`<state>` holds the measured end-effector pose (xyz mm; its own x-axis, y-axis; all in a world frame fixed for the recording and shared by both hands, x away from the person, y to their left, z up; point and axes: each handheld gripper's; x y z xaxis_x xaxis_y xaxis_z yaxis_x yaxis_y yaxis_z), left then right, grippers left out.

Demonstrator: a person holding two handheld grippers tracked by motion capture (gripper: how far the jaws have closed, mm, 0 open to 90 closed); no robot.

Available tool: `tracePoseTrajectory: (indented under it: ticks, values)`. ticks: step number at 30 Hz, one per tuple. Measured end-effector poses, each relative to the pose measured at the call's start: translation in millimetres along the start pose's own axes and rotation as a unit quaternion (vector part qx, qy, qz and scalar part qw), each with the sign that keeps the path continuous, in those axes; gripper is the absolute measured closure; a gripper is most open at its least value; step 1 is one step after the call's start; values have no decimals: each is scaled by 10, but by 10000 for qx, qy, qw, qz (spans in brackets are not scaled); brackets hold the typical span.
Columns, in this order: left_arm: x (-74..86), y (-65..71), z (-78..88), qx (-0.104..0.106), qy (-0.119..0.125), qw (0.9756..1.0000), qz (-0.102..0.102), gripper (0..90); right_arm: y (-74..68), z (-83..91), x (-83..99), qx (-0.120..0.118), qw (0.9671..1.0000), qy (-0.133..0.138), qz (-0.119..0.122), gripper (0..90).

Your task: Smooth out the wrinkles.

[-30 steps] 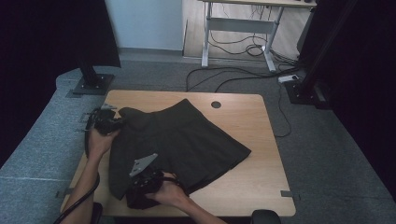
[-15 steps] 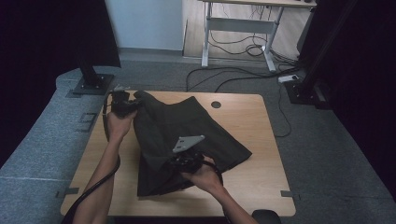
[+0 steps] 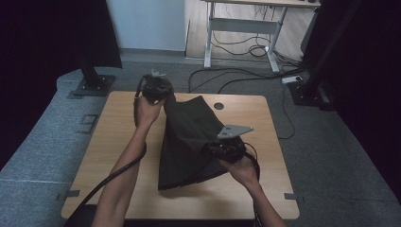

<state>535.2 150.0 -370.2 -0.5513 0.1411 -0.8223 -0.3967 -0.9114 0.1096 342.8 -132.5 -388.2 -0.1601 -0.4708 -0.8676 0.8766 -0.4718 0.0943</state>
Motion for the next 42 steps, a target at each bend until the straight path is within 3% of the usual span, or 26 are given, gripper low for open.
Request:
tracePoseTrajectory:
  ticks: [1, 2, 5, 7, 8, 9, 10, 12, 15, 16, 17, 18, 19, 21, 24, 25, 27, 29, 30, 31, 35, 37, 38, 40, 42]
  values:
    - [-73, 98, -105, -5, 0, 10000, -51, 837, 43, 40, 25, 97, 9999, -18, -29, 833]
    - [-73, 98, -105, -5, 0, 10000, -51, 837, 85, 78, 53, 197, 9998, -51, -54, 833]
    - [-149, 265, -317, 73, -6, 9999, -101, 837, 166, 140, 122, 353, 9993, -85, -128, 833]
    - [-166, 363, -456, 105, -16, 9998, -144, 837, 256, 190, 223, 502, 9984, -133, -231, 833]
    - [-164, 473, -630, 150, -60, 9997, -189, 837, 319, 214, 316, 623, 9974, -206, -303, 833]
    - [-164, 473, -630, 150, -60, 9997, -189, 837, 319, 214, 316, 623, 9974, -206, -303, 833]
    - [-156, 540, -744, 183, -76, 9995, -251, 836, 392, 230, 456, 773, 9958, -326, -356, 832]
    - [-143, 632, -910, 221, -122, 9991, -338, 836, 414, 235, 508, 811, 9953, -366, -393, 832]
    - [-86, 792, -1241, 342, -245, 9982, -424, 829, 522, 250, 764, 974, 9921, -489, -627, 830]
    - [-63, 828, -1327, 362, -318, 9979, -443, 798, 590, 250, 923, 1037, 9896, -530, -841, 825]
    - [3, 921, -1524, 350, -557, 9962, -579, 758, 630, 242, 1019, 1099, 9875, -603, -960, 816]
    - [3, 921, -1524, 350, -557, 9962, -579, 702, 667, 228, 1119, 1200, 9845, -709, -1060, 791]
    - [30, 958, -1567, 284, -552, 9960, -635, 702, 667, 228, 1119, 1200, 9845, -709, -1060, 791]
    - [62, 991, -1556, 417, -444, 9969, -503, 640, 728, 206, 1315, 1316, 9784, -931, -1291, 697]
    - [76, 1012, -1458, 325, -387, 9957, -775, 550, 758, 229, 1508, 1347, 9734, -1148, -1457, 555]
    - [82, 992, -1354, 371, -338, 9953, -823, 507, 740, 276, 1541, 1343, 9741, -1134, -1423, 497]
    - [89, 977, -1293, 376, -300, 9955, -822, 485, 725, 308, 1544, 1314, 9744, -1141, -1426, 467]
    - [114, 946, -1176, 485, -314, 9947, -846, 366, 674, 424, 1518, 1320, 9746, -1208, -1344, 394]
    - [142, 935, -1108, 454, -311, 9943, -908, 366, 674, 424, 1518, 1320, 9746, -1208, -1344, 394]
    - [194, 925, -1034, 469, -273, 9939, -959, 317, 644, 513, 1470, 1298, 9758, -1157, -1323, 365]
    - [426, 918, -819, 600, -386, 9914, -1093, 251, 603, 545, 1359, 1234, 9788, -1035, -1264, 339]
    - [573, 928, -704, 650, -426, 9906, -1124, 207, 570, 498, 1252, 1188, 9815, -1005, -1117, 334]
    - [651, 933, -646, 710, -461, 9902, -1111, 179, 539, 384, 1139, 1095, 9845, -976, -965, 328]
    - [798, 942, -545, 796, -491, 9901, -1046, 162, 530, 332, 1109, 1068, 9850, -987, -933, 327]
    - [980, 954, -447, 859, -573, 9889, -1069, 154, 521, 164, 1065, 1021, 9853, -1091, -829, 325]
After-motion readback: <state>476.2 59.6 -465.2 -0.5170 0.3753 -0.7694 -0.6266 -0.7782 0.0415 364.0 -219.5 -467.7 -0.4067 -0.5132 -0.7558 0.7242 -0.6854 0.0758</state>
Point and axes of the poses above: each handheld gripper's, and its own axes: z roughly backward along the jaws, x roughly out of its underside, y roughly to its right, and after that the axes turned 8 degrees about z, right-handed
